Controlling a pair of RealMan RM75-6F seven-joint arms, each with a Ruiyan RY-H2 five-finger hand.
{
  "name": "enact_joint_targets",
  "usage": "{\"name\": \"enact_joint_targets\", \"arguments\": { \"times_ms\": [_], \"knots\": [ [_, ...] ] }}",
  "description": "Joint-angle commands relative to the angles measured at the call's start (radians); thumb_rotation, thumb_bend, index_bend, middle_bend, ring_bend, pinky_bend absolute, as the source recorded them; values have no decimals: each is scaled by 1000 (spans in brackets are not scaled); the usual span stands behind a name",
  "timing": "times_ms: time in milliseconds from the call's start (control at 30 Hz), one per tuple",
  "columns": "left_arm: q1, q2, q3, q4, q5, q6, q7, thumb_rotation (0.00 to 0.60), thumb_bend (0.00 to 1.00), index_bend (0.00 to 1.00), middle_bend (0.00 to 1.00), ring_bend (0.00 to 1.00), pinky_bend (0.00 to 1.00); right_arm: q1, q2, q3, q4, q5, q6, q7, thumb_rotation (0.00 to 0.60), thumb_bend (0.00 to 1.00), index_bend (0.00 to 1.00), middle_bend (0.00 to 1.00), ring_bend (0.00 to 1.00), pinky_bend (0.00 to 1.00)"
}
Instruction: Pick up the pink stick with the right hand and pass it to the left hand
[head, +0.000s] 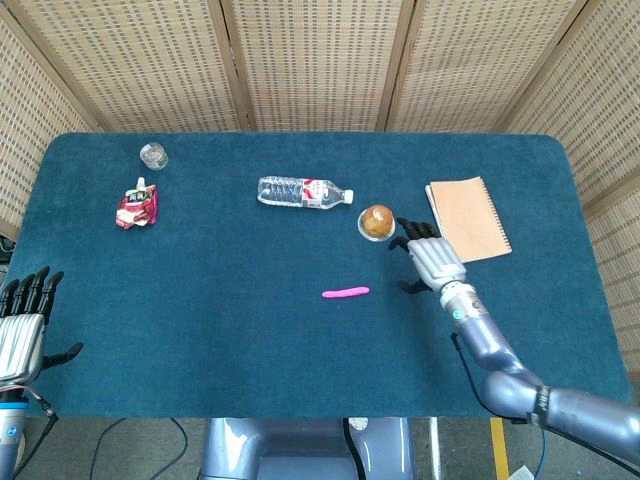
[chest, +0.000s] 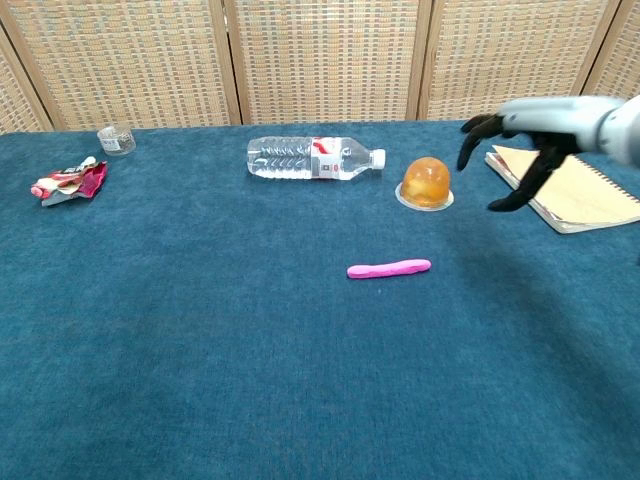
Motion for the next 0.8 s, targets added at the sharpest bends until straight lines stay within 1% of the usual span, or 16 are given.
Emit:
{"name": "enact_joint_targets", "arguments": {
  "times_ms": [33,133,233,467,600,800],
  "knots": [
    [-3,-3,-4,1,-10,-2,4,600,0,0,0,0,0,54,-84,-25,74,63,-21,-26,600,463,365,0,0,0],
    [-4,-3,-6,-5,-14,1,13,600,0,0,0,0,0,82,-140,-37,121,105,-15,-33,600,476,376,0,0,0],
    [-7,-1,-8,-15,-17,2,20,600,0,0,0,0,0,99,-175,-43,140,131,-20,-26,600,477,393,0,0,0],
    [-5,0,2,-9,-13,3,9,600,0,0,0,0,0,111,-223,-83,166,114,3,-27,600,481,404,0,0,0],
    [-4,3,3,-10,-12,7,5,600,0,0,0,0,0,110,-239,-93,169,101,17,-16,600,481,428,0,0,0],
    [-5,6,3,-16,-12,9,7,600,0,0,0,0,0,118,-269,-99,185,79,29,-7,600,482,433,0,0,0]
  ]
}}
